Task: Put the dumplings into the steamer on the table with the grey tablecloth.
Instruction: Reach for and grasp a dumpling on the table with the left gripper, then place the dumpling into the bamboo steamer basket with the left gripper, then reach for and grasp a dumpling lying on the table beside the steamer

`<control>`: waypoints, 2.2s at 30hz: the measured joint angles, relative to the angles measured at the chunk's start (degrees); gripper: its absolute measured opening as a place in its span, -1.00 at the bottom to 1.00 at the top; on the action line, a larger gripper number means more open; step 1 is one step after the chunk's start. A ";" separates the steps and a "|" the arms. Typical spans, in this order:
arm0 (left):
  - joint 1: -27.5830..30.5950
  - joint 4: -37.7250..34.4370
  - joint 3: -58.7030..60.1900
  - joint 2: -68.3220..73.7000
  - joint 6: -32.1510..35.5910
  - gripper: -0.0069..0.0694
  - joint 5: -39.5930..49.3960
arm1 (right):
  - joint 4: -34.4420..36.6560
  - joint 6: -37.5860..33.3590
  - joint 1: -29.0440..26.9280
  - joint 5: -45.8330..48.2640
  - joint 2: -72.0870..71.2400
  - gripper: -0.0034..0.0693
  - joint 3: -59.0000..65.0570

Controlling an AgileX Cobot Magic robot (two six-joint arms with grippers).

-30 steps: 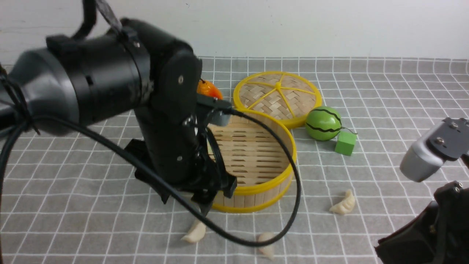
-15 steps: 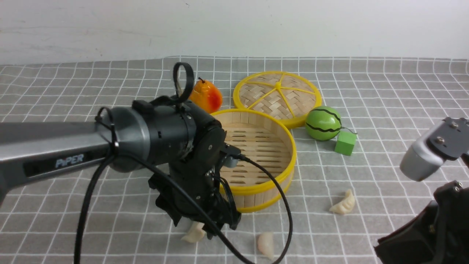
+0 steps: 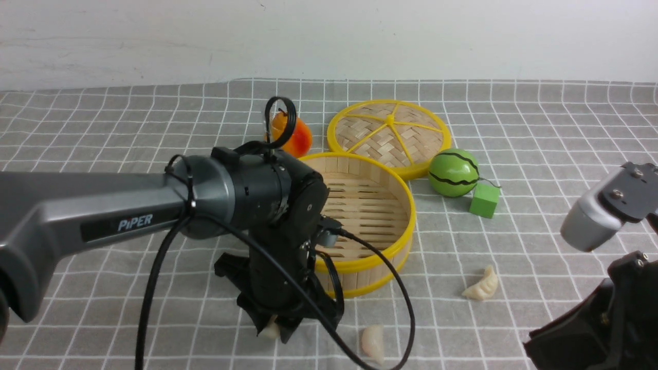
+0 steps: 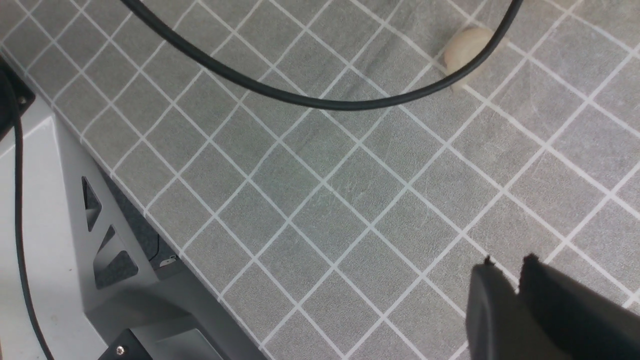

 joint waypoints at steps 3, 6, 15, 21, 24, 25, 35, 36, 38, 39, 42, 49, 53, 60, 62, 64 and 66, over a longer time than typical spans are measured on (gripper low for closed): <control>0.00 -1.21 -4.44 0.21 0.06 -0.22 5.88 | 0.00 0.00 0.00 0.00 0.00 -0.66 0.00; 0.00 -3.57 -11.04 0.21 0.83 -0.22 9.60 | 0.00 0.00 0.00 0.00 0.00 -0.65 0.00; 0.00 -2.85 -25.93 0.27 1.57 -0.22 8.28 | 0.00 0.00 0.00 0.00 0.00 -0.63 0.00; 0.00 1.10 -27.59 2.66 0.57 -0.22 -1.02 | 0.00 0.00 0.00 0.00 0.00 -0.61 0.00; 0.00 2.24 -27.65 4.91 -1.28 -0.22 -3.28 | 0.00 0.00 0.00 0.00 0.00 -0.61 0.00; 0.30 2.42 -27.65 6.85 -2.23 -0.22 -4.56 | -0.05 0.00 0.00 0.00 0.00 -0.60 0.00; 3.84 -2.75 -28.14 13.47 -2.94 -0.22 -9.46 | -0.29 0.00 0.00 -0.05 0.00 -0.59 0.00; 4.09 -2.81 -28.60 13.95 -2.94 -0.22 -10.06 | -0.29 0.00 0.00 -0.05 0.00 -0.59 0.00; 4.26 -2.93 -29.17 14.40 -2.94 -0.20 -10.66 | -0.29 0.00 0.00 -0.05 0.00 -0.59 0.00; 4.28 -2.93 -29.27 14.58 -2.94 -0.17 -11.09 | -0.29 0.00 0.00 -0.05 0.00 -0.59 0.00; 4.28 -2.93 -29.61 15.11 -2.94 0.03 -12.38 | -0.29 0.00 0.00 -0.11 0.00 -0.59 0.00; 4.28 -2.43 -30.39 15.66 -2.94 0.34 -12.31 | -0.29 0.00 0.00 0.00 0.00 -0.58 0.00; 4.28 -1.75 -35.93 15.71 -2.88 0.36 -3.75 | -0.39 0.00 0.00 -0.06 0.09 -0.57 -0.27; 4.28 -0.38 -54.10 13.08 2.01 0.19 11.03 | -2.88 2.70 0.02 2.56 2.98 -0.79 -8.35; 4.28 -1.08 -55.32 9.64 2.83 0.03 11.63 | -3.58 3.53 0.29 4.04 4.75 -0.91 -10.84; 4.28 -1.79 -55.40 5.29 3.89 -0.15 11.97 | -5.19 4.70 1.95 5.16 6.87 -0.94 -13.15; 4.33 -1.87 -54.88 0.07 4.89 -0.34 11.97 | -8.21 6.81 5.22 5.67 8.99 -0.93 -15.09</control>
